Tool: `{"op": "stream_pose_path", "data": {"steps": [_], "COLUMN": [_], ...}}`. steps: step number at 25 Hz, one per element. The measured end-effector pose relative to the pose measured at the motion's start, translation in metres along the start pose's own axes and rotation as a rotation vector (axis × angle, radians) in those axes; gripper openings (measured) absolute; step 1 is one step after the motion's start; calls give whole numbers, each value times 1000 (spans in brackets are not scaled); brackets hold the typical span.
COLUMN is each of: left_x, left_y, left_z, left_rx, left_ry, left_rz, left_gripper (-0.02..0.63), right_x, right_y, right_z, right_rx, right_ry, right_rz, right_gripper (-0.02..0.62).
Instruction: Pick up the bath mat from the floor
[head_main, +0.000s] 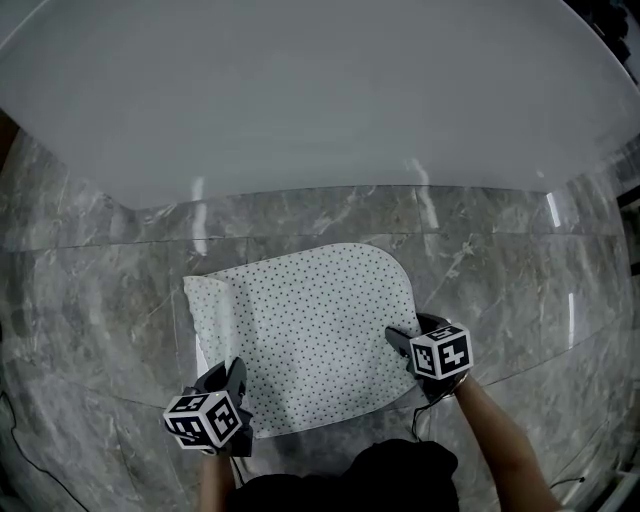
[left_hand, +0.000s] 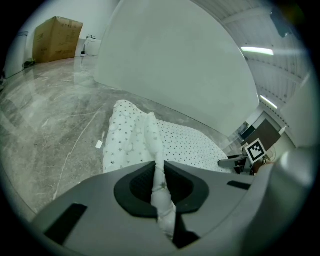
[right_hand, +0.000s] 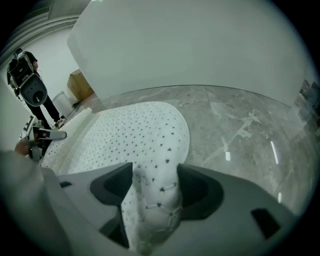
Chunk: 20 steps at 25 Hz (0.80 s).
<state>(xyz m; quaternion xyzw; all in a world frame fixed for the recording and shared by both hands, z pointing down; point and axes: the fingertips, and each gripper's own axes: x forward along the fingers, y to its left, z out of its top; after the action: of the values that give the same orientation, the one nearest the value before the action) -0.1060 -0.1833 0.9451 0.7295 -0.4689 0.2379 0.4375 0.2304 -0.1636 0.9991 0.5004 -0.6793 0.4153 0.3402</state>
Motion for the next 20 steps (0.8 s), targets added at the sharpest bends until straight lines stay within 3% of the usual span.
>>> {"op": "stream_pose_path", "data": {"steps": [5, 11, 20], "left_x": [-8, -19, -47], "left_y": [6, 19, 41], "left_z": [0, 0, 8], "left_rx": [-19, -44, -79], "left_ry": [-24, -58, -112], "left_rz": [1, 19, 57], "left_gripper": [17, 17, 12], "right_x": [-3, -11, -34], "right_y": [16, 31, 49], "right_z": [2, 7, 18], "right_rx": [38, 163, 194], "right_ry": [-31, -78, -102], "right_rz": [35, 164, 170], "right_gripper": [192, 51, 28]}}
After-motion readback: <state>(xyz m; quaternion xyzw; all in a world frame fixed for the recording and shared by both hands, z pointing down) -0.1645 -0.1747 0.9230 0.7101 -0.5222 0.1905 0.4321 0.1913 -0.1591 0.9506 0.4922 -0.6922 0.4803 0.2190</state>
